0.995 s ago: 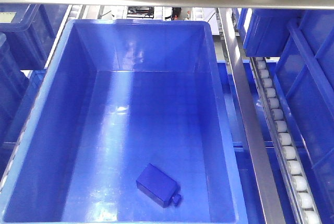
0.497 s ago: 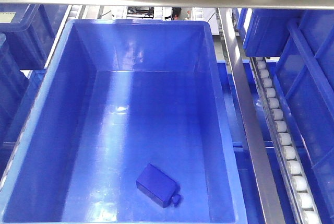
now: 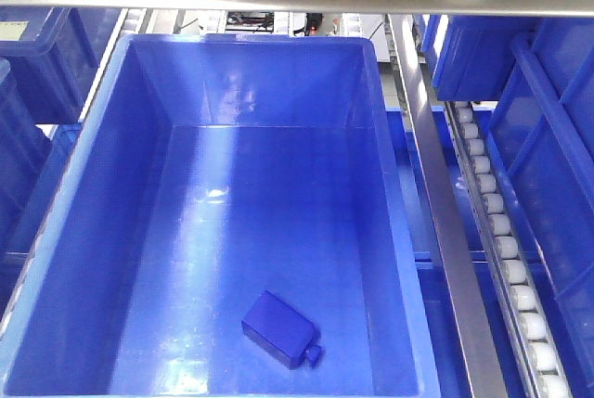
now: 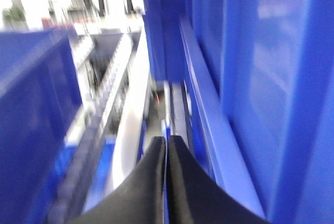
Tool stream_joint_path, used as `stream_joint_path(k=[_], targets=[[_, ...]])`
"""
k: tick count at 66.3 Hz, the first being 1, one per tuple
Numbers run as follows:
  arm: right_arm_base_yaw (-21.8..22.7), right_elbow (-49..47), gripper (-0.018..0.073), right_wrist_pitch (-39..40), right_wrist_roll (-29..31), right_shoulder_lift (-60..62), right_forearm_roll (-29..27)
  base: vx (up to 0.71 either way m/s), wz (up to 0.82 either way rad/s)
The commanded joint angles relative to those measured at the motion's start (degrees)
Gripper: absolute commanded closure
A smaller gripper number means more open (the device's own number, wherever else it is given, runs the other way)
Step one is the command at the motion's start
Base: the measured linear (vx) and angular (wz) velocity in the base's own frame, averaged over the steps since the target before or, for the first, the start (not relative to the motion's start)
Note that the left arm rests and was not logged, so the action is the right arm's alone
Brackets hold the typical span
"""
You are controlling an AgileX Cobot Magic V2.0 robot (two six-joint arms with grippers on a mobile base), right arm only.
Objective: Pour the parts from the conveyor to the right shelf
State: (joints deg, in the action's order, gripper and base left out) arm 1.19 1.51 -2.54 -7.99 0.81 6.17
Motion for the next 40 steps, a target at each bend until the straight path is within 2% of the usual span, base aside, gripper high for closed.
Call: stream_joint_path(k=[1,26,40], targets=[[0.9,0.61,0.0568,5.91,0.13,0.48,0.49,0.0,0.0],[1.91,0.61,0.0568,5.83,2.56,0.48,2.01,0.0,0.0],[1.91,0.61,0.0568,5.83,4.12,0.48,-0.97,0.0,0.0]])
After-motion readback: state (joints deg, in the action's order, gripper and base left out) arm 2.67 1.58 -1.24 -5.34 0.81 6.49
